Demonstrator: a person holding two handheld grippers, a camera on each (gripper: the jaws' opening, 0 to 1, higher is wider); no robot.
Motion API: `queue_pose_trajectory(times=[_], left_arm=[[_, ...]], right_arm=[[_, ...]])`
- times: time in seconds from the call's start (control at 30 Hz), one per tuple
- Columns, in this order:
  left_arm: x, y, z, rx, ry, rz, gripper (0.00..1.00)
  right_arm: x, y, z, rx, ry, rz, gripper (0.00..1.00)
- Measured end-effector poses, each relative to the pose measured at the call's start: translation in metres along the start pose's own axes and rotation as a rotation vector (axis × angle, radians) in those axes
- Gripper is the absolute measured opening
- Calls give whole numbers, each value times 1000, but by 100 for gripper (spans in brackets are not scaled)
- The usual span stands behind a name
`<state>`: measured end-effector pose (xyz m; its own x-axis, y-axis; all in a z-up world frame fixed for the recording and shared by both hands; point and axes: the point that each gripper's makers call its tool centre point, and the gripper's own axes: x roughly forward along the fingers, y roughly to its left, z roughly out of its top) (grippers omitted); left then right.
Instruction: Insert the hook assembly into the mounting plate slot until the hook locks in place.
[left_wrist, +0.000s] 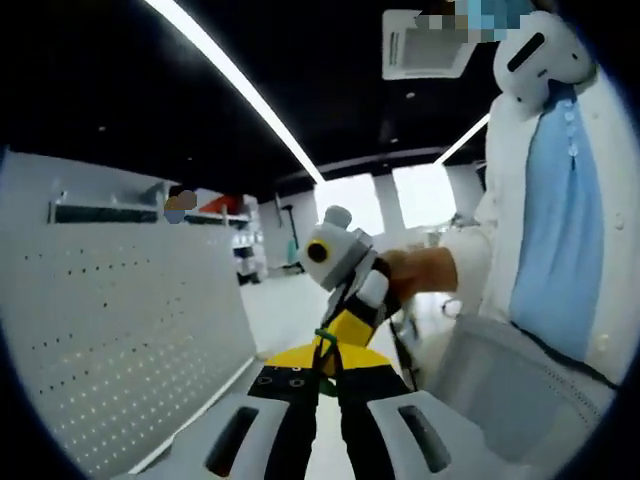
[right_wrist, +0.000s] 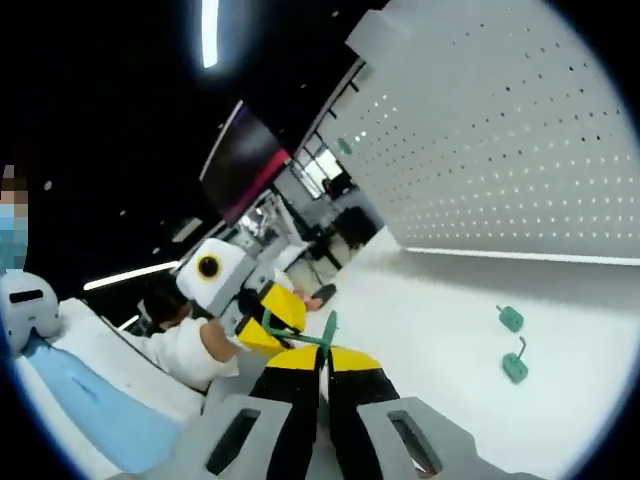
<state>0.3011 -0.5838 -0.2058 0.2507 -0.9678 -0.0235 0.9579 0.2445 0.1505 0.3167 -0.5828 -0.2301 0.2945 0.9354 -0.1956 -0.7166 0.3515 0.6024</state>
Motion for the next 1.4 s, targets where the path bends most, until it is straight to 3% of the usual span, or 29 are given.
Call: queue_pose_trajectory(times=[0.17, 0.53, 0.8, 1.07, 1.4], left_arm=[[0, 10, -2, -57, -1, 47, 8], [-4, 33, -6, -79, 31, 191, 8], [-4, 43, -13, -79, 86, 263, 2], [-3, 45, -3, -131, 40, 281, 9], [-5, 57, 1, -133, 41, 397, 9]], right_arm=[[1, -4, 9, -41, -43, -40, 0], [11, -18, 25, -100, -152, -171, 0], [11, -27, 36, -231, -192, -288, 0], [9, -31, 39, -317, -202, -359, 0], [8, -23, 47, -468, -255, -435, 0]])
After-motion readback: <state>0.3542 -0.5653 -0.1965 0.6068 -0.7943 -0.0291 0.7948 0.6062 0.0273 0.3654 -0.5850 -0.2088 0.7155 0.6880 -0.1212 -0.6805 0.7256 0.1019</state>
